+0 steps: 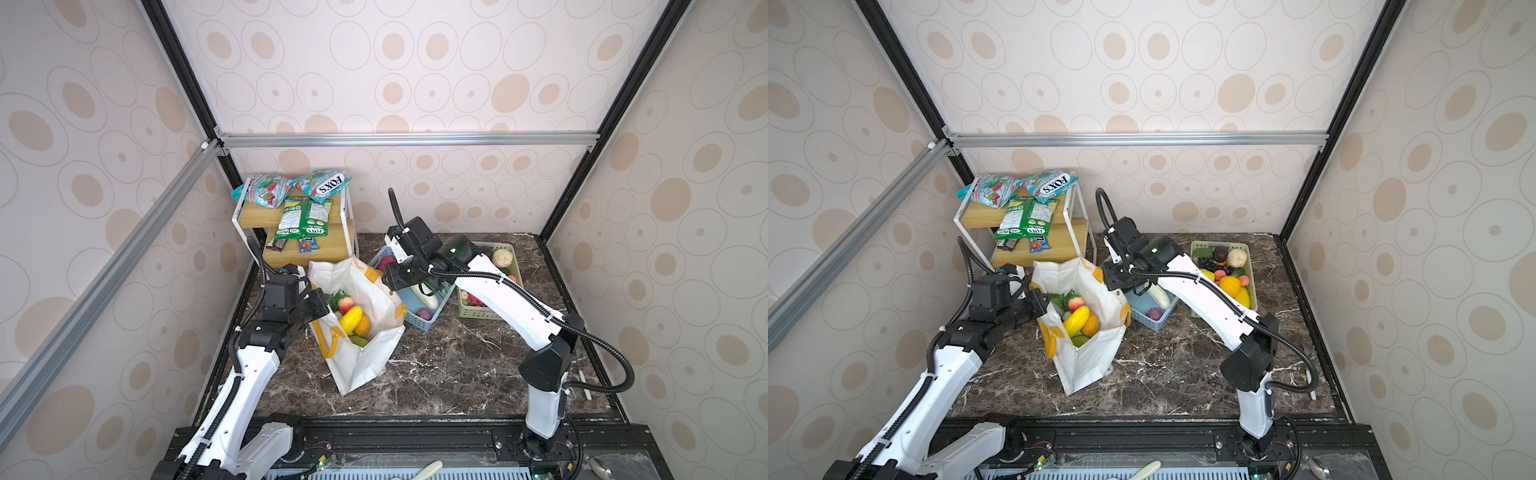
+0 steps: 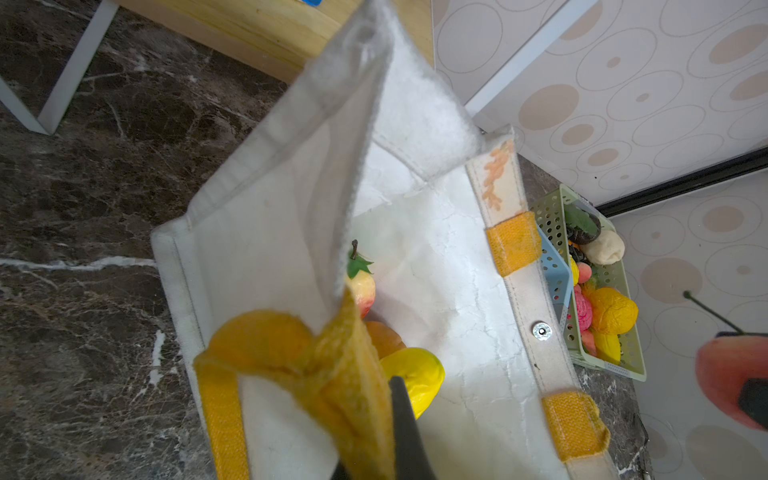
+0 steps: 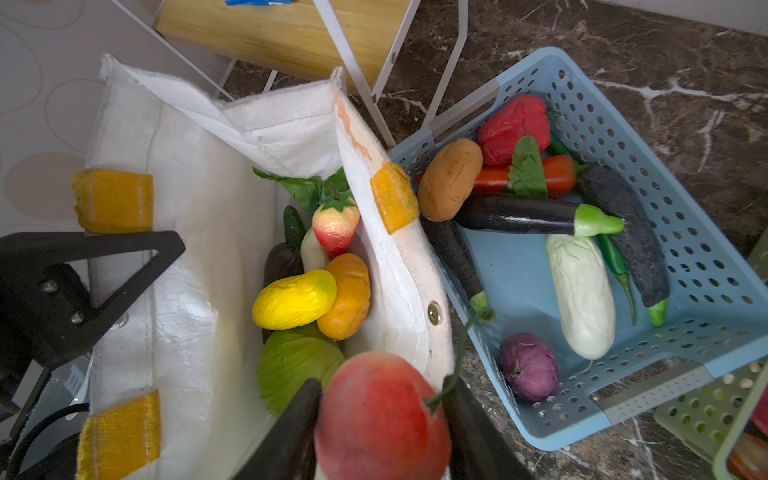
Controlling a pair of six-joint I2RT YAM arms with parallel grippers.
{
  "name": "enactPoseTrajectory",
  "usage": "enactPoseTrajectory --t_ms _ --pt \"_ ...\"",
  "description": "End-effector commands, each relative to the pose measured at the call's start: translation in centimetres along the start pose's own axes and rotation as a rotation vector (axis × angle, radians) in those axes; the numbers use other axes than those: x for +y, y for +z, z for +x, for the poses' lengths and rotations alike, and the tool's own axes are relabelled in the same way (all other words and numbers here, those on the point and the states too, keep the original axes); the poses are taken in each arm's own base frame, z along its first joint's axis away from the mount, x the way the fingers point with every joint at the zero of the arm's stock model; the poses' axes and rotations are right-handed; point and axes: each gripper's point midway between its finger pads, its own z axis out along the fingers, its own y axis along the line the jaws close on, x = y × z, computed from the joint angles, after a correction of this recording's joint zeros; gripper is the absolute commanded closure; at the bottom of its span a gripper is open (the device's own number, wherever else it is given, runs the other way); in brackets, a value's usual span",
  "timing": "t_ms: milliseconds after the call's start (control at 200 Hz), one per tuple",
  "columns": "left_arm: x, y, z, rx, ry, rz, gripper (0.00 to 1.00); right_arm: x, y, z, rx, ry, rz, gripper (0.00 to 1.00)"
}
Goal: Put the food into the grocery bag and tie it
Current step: 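Carry the peach over the tote bag opening with the right gripper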
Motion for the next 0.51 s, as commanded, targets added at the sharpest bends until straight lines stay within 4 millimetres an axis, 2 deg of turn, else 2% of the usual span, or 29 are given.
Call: enactPoseTrajectory --t_ms 0,240,500 --pt "-1.5 -0.8 -2.3 -0.078 0.029 0.048 1.0 1.6 0.7 0.6 0.032 0.0 -0.032 0.51" --pt "-1.6 -0.9 -2.6 -0.079 0.033 0.046 1.0 3.6 2.3 1.3 0.068 -0.015 -0.073 0.51" --pt "-1.7 -0.9 -2.7 -0.08 0.035 0.048 1.0 4.7 4.2 2.5 0.117 -0.028 -0.094 0.51"
